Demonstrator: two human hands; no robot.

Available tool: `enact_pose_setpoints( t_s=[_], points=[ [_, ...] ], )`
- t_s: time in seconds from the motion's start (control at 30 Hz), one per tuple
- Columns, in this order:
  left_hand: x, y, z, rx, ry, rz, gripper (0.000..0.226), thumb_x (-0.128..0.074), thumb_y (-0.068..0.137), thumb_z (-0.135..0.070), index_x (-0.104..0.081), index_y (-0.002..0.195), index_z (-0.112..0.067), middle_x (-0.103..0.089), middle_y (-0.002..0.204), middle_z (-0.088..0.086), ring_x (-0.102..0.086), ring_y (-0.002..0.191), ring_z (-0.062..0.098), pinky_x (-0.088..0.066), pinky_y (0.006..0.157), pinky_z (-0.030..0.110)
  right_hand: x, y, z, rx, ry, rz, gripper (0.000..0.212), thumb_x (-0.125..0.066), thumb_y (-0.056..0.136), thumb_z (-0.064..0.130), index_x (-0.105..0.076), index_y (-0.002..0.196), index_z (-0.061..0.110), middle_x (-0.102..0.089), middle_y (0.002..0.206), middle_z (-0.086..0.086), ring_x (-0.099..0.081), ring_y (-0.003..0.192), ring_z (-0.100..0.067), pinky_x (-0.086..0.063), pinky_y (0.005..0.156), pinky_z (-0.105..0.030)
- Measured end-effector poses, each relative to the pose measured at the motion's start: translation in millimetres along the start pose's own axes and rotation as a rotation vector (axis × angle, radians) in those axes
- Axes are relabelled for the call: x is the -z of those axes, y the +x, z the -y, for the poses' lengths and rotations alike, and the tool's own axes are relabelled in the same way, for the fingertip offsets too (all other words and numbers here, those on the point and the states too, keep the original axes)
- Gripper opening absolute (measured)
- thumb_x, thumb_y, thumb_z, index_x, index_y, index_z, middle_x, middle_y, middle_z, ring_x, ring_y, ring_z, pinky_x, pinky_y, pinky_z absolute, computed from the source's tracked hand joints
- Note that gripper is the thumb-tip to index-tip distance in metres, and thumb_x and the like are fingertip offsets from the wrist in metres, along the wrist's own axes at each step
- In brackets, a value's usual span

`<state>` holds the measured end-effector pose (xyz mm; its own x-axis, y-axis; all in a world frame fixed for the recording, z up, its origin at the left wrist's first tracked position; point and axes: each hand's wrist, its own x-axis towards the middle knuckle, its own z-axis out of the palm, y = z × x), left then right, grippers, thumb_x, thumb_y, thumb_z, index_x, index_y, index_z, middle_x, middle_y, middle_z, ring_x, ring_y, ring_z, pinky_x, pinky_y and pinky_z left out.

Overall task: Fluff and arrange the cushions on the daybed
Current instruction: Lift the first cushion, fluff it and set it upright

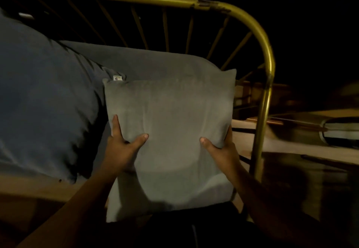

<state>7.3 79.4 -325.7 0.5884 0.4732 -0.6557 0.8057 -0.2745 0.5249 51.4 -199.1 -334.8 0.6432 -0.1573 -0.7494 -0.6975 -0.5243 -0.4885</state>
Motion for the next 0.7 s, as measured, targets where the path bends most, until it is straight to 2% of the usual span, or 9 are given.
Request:
enact_pose_setpoints(
  t_s=[0.07, 0.17, 0.27, 0.4, 0.47, 0.53, 0.57, 0.63, 0.7],
  points=[
    [-9, 3, -3, 0.033, 0.072, 0.045, 0.121, -0.073, 0.052, -0.069, 0.009, 0.14, -0.053, -0.024, 0.153, 0.015, -0.033, 0.135, 0.041, -0.031, 0.11, 0.056, -4, -8, -15, -0.042, 0.033, -0.026, 0.119, -0.065, 0.047, 0.081, -0.002, 0.143, 0.05, -0.038, 0.15, -0.001, -0.042, 0.134, -0.032, -0.038, 0.107, -0.055],
    [-27, 11, -5, 0.054, 0.173, 0.093, 0.118, -0.077, 0.061, -0.057, 0.008, 0.143, -0.051, -0.021, 0.151, 0.018, -0.03, 0.135, 0.044, -0.027, 0.111, 0.057, -8, -11, -33, -0.127, 0.058, -0.067, 0.118, -0.066, 0.046, 0.081, -0.003, 0.141, 0.052, -0.039, 0.148, -0.001, -0.042, 0.132, -0.033, -0.038, 0.106, -0.056],
    [-40, 17, -3, 0.024, 0.232, 0.092, 0.118, -0.076, 0.061, -0.06, 0.011, 0.141, -0.052, -0.021, 0.15, 0.019, -0.03, 0.134, 0.046, -0.027, 0.11, 0.059, -8, -1, -42, -0.171, 0.08, -0.07, 0.119, -0.067, 0.044, 0.081, -0.005, 0.141, 0.052, -0.041, 0.145, -0.002, -0.043, 0.131, -0.033, -0.039, 0.105, -0.056],
    [-46, 26, -2, 0.033, 0.326, 0.085, 0.116, -0.071, 0.063, -0.064, 0.011, 0.143, -0.048, -0.01, 0.155, 0.019, -0.023, 0.137, 0.048, -0.025, 0.111, 0.061, -15, 9, -44, -0.205, -0.048, -0.048, 0.121, -0.066, 0.055, 0.077, 0.01, 0.145, 0.045, -0.016, 0.158, -0.006, -0.024, 0.141, -0.037, -0.027, 0.112, -0.059],
    [-52, 22, -4, -0.12, 0.441, 0.025, 0.104, -0.059, 0.064, -0.073, 0.003, 0.144, -0.049, -0.003, 0.157, 0.017, -0.012, 0.141, 0.048, -0.02, 0.112, 0.062, -18, 9, -38, -0.05, -0.258, -0.103, 0.108, -0.062, 0.071, 0.068, 0.012, 0.145, 0.042, 0.001, 0.161, -0.002, -0.007, 0.146, -0.035, -0.019, 0.115, -0.06],
    [-65, 12, -6, -0.297, 0.573, 0.056, 0.089, -0.043, 0.068, -0.076, -0.002, 0.143, -0.052, 0.003, 0.16, 0.009, 0.001, 0.143, 0.045, -0.011, 0.114, 0.063, -20, 7, -32, 0.199, -0.472, -0.099, 0.09, -0.053, 0.081, 0.06, 0.012, 0.144, 0.048, 0.008, 0.161, 0.004, 0.005, 0.147, -0.031, -0.011, 0.117, -0.059],
    [-72, 5, -8, -0.333, 0.625, 0.09, 0.086, -0.039, 0.069, -0.076, -0.001, 0.143, -0.053, 0.006, 0.16, 0.005, 0.006, 0.144, 0.044, -0.004, 0.113, 0.062, -21, 7, -29, 0.259, -0.538, -0.067, 0.085, -0.049, 0.082, 0.06, 0.01, 0.143, 0.052, 0.009, 0.161, 0.007, 0.008, 0.147, -0.031, -0.007, 0.117, -0.058],
    [-83, -4, -12, -0.314, 0.653, 0.121, 0.088, -0.04, 0.069, -0.076, 0.001, 0.143, -0.051, 0.01, 0.16, 0.001, 0.012, 0.143, 0.043, 0.002, 0.113, 0.061, -20, 9, -28, 0.272, -0.605, -0.035, 0.082, -0.048, 0.079, 0.064, 0.004, 0.142, 0.053, 0.007, 0.16, 0.008, 0.007, 0.147, -0.032, -0.008, 0.116, -0.059],
    [-84, -5, -15, -0.282, 0.63, 0.125, 0.092, -0.044, 0.066, -0.075, 0.0, 0.144, -0.049, 0.009, 0.16, 0.001, 0.012, 0.143, 0.043, 0.001, 0.113, 0.062, -16, 12, -26, 0.264, -0.622, -0.032, 0.082, -0.051, 0.076, 0.064, -0.004, 0.142, 0.052, 0.002, 0.16, 0.006, 0.002, 0.146, -0.033, -0.014, 0.115, -0.059]
  ],
)
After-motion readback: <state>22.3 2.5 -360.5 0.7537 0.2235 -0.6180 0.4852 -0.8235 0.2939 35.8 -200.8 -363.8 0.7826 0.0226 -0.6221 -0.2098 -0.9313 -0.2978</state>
